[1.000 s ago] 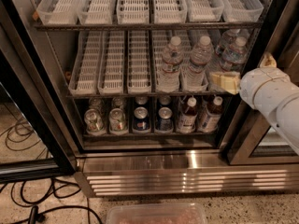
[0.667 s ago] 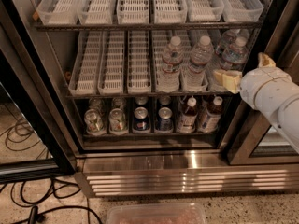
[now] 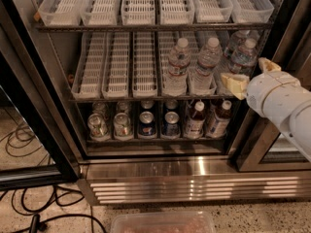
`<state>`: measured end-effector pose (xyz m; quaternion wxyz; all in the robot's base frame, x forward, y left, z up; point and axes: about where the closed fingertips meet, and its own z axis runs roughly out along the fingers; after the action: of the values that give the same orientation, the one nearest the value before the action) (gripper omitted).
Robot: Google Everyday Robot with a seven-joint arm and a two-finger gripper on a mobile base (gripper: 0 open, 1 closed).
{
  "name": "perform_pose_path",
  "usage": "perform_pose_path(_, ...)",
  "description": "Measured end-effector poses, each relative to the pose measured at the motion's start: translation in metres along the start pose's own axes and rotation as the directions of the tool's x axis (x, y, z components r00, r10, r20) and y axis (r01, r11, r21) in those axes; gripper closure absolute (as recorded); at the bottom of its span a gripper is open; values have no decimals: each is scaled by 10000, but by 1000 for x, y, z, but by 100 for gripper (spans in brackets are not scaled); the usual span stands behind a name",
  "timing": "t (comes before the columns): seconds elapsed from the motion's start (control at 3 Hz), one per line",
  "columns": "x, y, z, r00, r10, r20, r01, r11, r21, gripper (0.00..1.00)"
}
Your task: Pick water bottle from middle shelf of fridge
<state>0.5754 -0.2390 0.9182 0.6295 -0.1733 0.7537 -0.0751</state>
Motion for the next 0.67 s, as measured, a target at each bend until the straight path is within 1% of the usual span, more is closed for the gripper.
perform_pose_path(0.33,2,0,3,10000,-20,-17,21,10000,58,28)
perform_pose_path(0.67,6,1,10,10000,-20,-65,20,9999,107,28)
